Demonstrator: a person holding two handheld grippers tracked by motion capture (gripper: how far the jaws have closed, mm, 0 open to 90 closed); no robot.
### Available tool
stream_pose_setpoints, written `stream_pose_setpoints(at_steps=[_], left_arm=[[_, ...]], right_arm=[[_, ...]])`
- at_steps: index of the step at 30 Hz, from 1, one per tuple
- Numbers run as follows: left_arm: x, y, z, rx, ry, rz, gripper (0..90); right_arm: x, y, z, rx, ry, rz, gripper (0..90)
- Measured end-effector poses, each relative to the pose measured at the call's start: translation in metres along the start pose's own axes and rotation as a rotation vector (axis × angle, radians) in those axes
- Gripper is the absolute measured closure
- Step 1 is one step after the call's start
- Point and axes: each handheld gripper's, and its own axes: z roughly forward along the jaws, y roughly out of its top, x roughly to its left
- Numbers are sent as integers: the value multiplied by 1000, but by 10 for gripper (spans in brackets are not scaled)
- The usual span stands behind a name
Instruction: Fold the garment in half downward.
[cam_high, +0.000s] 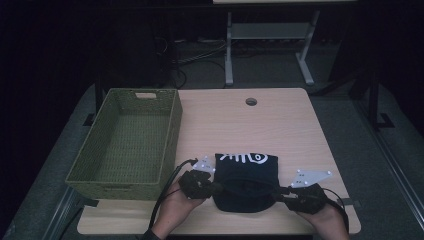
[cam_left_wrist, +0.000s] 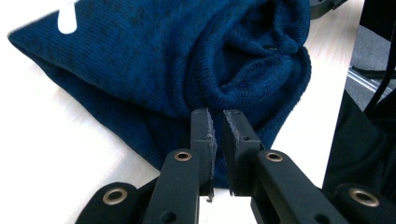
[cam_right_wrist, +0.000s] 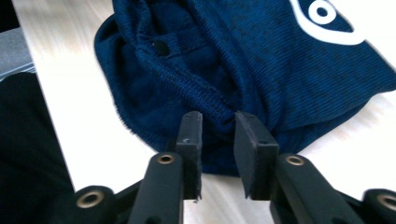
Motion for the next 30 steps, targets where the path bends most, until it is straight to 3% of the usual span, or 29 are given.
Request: stream_pose_setpoints(at_steps=[4,8,14,22,30], left_arm=[[-2,-5,1,10,2,-7,818],[-4,-7,-1,16,12,-1,804],[-5,-4,-14,-15,26,-6,833],[8,17,-32,-87,42,-34,896],[34,51,-24,-109,66,-43,891]], right_arm=[[2,-7,-2,8,12,22,666],[0,-13,-4,24,8,15,663],[-4,-17,-14,-2,-20,32,815],[-25,-2,-20,-59,-48,62,897],[-43,19,-9,-81,-31,61,899]])
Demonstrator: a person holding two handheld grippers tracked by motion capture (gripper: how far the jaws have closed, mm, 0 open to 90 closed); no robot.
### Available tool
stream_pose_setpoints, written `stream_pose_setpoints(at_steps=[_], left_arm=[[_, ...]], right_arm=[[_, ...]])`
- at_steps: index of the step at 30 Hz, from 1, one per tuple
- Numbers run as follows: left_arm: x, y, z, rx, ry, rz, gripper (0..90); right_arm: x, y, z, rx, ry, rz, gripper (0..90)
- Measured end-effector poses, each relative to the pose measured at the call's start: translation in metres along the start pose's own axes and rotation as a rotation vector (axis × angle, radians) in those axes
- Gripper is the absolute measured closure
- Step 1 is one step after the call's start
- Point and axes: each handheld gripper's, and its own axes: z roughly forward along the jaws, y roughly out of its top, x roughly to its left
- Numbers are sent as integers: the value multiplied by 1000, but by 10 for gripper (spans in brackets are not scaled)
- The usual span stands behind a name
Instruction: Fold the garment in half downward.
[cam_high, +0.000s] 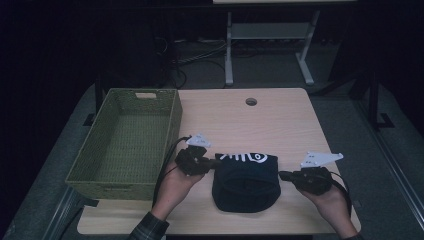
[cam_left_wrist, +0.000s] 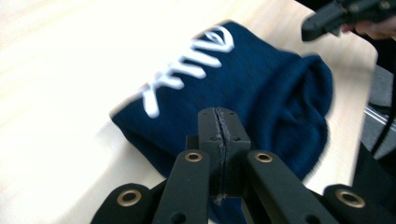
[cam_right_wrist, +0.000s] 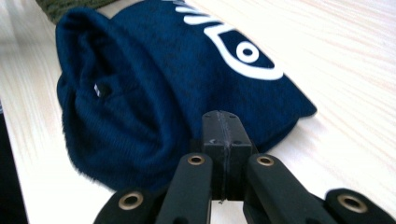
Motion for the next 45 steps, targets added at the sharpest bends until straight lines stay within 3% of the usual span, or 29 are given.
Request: stream_pose_setpoints(at_steps=[6,10,15,20,26,41,45], left_arm=[[19,23,23,-12,21,-17,886],[28,27,41,17,28,-26,886],[33,24,58,44,32,-39,887],[36,19,64,59,29,-59,887],[34,14,73,99,19,-48,887],[37,5,100,178,4,-36,900],[40,5,105,187,-3,-18,900]], right_arm=[[0,11,14,6,14,-11,899],[5,12,20,20,28,-27,899],[9,11,20,23,40,-28,899],[16,6,19,26,57,-38,899],[27,-1,16,42,71,-26,899],[50,-25,43,146,114,-38,900],[56,-24,46,159,92,-59,900]])
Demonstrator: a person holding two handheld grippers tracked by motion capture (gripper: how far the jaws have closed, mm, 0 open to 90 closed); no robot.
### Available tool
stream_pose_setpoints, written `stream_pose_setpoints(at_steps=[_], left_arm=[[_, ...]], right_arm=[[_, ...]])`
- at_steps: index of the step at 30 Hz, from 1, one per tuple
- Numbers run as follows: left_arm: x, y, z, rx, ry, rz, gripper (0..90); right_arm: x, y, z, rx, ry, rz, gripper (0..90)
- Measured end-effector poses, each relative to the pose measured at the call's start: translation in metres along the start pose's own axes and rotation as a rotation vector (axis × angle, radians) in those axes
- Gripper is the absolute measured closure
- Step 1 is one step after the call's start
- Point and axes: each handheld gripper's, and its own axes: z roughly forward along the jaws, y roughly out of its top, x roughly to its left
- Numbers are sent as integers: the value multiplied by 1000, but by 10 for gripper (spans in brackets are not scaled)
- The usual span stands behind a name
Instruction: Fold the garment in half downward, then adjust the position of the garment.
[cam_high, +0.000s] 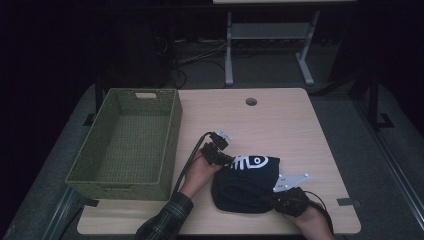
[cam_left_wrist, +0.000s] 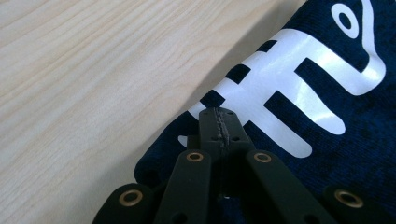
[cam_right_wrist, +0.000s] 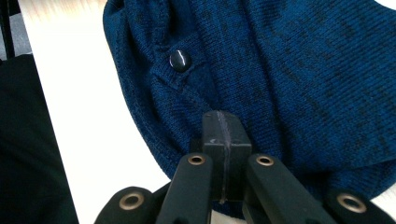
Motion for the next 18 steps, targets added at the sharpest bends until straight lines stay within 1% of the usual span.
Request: stream_pose_setpoints(at_steps=[2,3,4,5,7,8,9,10,11,12,13,14,15,17,18], left_arm=[[0,2,2,-3,2,6,900],[1,3,3,2,4,15,900],[1,5,4,-2,7,21,900],[1,7,5,0,7,29,900],[0,10,8,-2,12,45,900],[0,12,9,-8,10,40,900],[0,13,10,-8,10,46,900],[0,14,10,-7,9,50,900],[1,15,9,-10,9,50,900],[1,16,8,-13,7,53,900],[1,16,5,-29,3,42,900],[0,16,1,-37,0,40,898],[-1,15,-3,-46,-5,37,879],[-6,14,-13,-75,-19,31,861],[-11,12,-18,-99,-28,25,858]], right_arm=[[-2,-1,1,-5,4,0,900],[-2,-1,1,-6,5,3,900],[-2,-1,2,-4,2,-3,900],[0,0,2,-3,3,4,900],[0,1,3,-2,6,-8,900],[1,2,4,-2,8,-10,900],[2,3,4,0,10,-6,900],[2,4,4,-4,13,-15,900],[2,5,3,-11,16,-11,900],[1,6,2,-23,20,-19,900],[1,8,0,-35,22,-21,900],[1,10,-3,-52,22,-22,900],[1,12,-7,-67,19,-25,900],[0,17,-13,-101,12,-28,900],[-1,20,-16,-116,8,-26,900]])
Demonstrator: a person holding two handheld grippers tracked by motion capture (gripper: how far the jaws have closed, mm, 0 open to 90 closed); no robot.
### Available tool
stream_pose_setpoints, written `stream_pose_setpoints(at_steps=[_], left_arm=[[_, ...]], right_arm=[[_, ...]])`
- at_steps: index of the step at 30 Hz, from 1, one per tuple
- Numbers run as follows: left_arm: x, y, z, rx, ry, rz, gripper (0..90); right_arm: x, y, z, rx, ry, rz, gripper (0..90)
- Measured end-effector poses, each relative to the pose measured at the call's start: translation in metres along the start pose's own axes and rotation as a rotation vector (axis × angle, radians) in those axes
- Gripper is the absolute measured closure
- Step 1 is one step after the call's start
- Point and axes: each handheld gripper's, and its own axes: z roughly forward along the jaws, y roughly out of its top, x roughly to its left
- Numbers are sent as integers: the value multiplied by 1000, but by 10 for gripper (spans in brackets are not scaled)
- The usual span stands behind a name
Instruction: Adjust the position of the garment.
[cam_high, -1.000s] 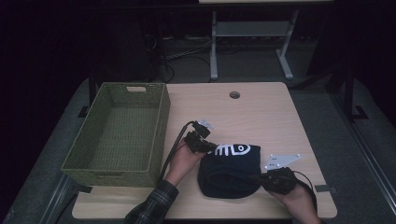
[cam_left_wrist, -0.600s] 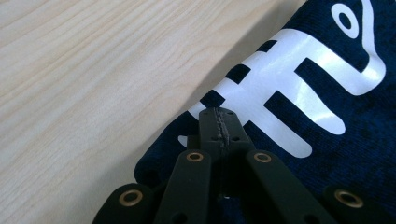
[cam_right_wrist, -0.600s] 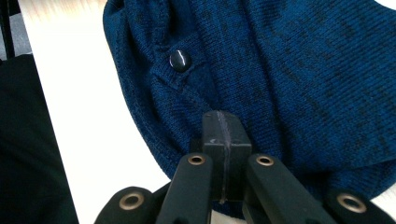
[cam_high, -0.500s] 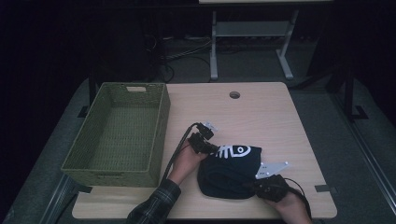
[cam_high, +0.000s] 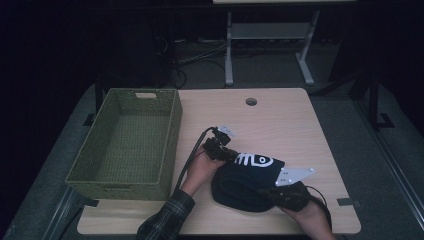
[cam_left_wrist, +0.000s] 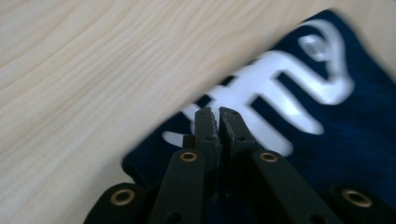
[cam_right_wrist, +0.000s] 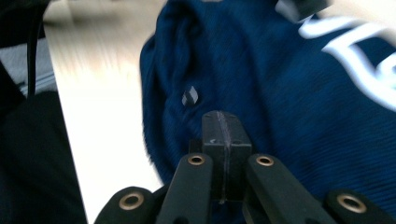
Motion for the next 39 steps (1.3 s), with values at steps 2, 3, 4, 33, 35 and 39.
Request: stream_pose_setpoints(at_steps=[2,3,4,33,35,39], left_arm=[[-10,-3,-14,-16,-9,7,853],[-14,-5,-18,-25,-13,11,853],[-19,-9,-24,-37,-20,6,852],[-20,-54,-18,88,92,3,900],[-20,-54,-18,85,95,-2,900],[-20,-53,-23,49,68,-31,869]], right_arm=[[-5,5,-5,-25,-19,-6,900],[-9,8,-8,-33,-37,-2,900],[-13,9,-9,-36,-48,-2,900],[-71,-6,24,65,-160,87,900],[-70,-6,23,65,-160,84,900],[-67,-7,18,31,-167,85,790]])
